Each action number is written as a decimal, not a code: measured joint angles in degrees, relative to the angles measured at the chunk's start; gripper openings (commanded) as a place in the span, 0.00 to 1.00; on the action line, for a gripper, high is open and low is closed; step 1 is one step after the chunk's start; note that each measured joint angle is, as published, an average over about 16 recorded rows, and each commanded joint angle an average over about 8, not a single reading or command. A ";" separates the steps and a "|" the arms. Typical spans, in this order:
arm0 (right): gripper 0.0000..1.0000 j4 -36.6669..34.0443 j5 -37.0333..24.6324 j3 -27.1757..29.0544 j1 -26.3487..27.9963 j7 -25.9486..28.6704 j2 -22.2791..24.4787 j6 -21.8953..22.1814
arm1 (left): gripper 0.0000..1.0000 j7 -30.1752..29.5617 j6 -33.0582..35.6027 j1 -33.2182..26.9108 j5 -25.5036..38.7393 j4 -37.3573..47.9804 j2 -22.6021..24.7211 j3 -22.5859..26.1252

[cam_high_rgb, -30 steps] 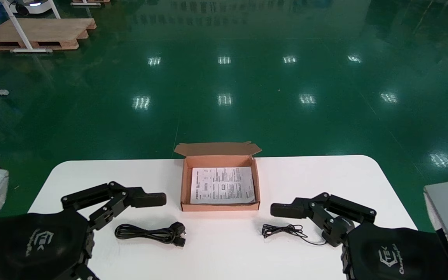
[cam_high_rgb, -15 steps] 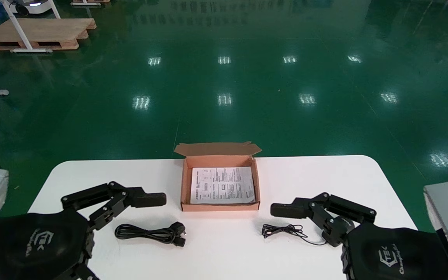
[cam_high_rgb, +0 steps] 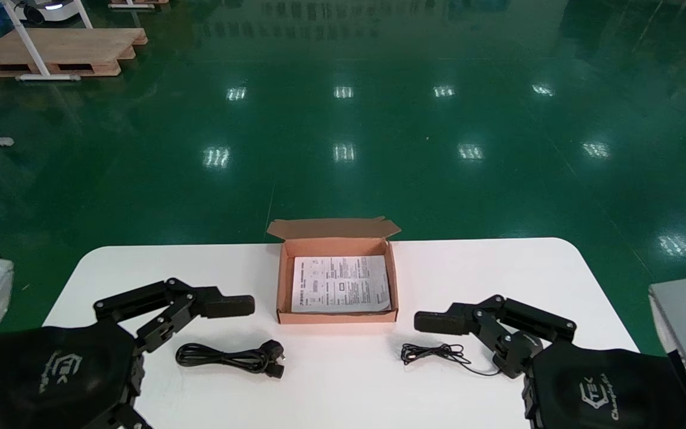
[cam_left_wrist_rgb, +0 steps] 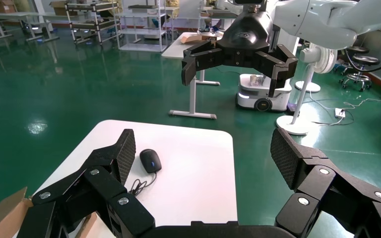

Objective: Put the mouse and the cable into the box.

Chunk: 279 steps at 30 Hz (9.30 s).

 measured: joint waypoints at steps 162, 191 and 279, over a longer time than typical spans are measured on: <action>0.00 -38.04 -71.65 -25.50 20.05 -9.32 -32.86 33.55 | 0.00 14.21 -23.70 -24.06 80.49 33.78 33.26 30.65; 0.00 -49.90 -71.66 -19.33 44.06 -13.30 -28.48 48.12 | 0.00 23.56 -34.52 -33.86 70.66 40.89 42.26 24.49; 0.00 -48.73 -67.08 -19.04 41.67 -21.73 -36.29 47.44 | 1.00 -25.12 -58.03 -40.20 99.90 48.67 37.22 57.08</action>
